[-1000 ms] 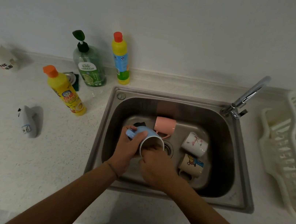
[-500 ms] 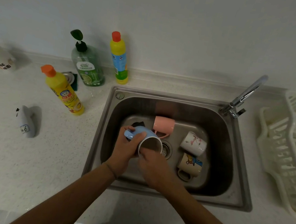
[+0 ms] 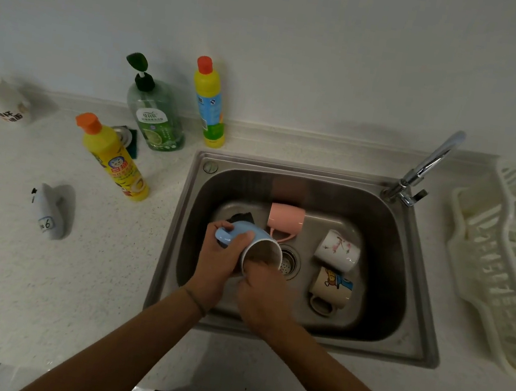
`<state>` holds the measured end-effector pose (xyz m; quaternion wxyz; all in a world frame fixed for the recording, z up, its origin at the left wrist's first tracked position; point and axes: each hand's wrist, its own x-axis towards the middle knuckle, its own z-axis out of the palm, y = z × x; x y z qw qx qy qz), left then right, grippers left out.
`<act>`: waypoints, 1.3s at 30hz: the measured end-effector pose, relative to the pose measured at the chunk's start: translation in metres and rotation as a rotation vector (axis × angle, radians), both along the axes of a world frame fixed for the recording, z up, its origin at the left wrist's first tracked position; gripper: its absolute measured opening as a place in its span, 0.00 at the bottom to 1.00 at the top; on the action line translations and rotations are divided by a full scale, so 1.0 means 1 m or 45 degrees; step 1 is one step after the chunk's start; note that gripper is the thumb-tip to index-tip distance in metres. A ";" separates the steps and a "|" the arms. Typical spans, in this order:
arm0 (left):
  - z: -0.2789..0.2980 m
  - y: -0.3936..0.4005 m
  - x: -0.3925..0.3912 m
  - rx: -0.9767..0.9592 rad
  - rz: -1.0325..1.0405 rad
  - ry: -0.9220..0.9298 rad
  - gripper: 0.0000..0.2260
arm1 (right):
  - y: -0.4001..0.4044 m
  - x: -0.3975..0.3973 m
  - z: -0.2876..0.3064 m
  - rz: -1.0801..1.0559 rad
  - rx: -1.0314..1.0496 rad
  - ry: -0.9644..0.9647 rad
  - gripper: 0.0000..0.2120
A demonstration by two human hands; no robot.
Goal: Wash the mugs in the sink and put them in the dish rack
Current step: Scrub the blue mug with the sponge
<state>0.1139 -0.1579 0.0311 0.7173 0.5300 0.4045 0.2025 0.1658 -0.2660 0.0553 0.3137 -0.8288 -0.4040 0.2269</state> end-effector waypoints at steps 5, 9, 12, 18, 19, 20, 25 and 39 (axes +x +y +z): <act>0.008 0.019 -0.003 0.018 -0.167 0.142 0.14 | -0.014 0.024 -0.006 0.497 -0.056 -0.399 0.25; 0.016 0.022 0.001 -0.092 -0.214 0.130 0.17 | -0.008 0.030 -0.007 0.529 -0.057 -0.623 0.22; 0.011 0.009 0.007 -0.127 -0.162 -0.021 0.33 | 0.001 0.019 -0.003 0.304 0.078 -0.632 0.15; 0.003 0.005 0.007 -0.023 -0.121 -0.026 0.42 | 0.005 0.008 0.012 0.194 0.118 -0.151 0.19; 0.002 0.009 0.006 -0.037 -0.123 -0.016 0.40 | 0.004 0.015 0.011 0.301 0.016 -0.254 0.19; 0.001 0.013 0.004 -0.054 -0.130 -0.010 0.38 | 0.003 0.021 0.011 0.412 -0.119 -0.395 0.22; 0.003 0.008 0.011 -0.001 -0.122 -0.025 0.33 | 0.008 0.015 0.023 0.259 -0.296 -0.305 0.20; 0.011 0.023 0.014 0.053 -0.184 0.041 0.33 | 0.009 0.034 0.020 0.397 -0.247 -0.482 0.23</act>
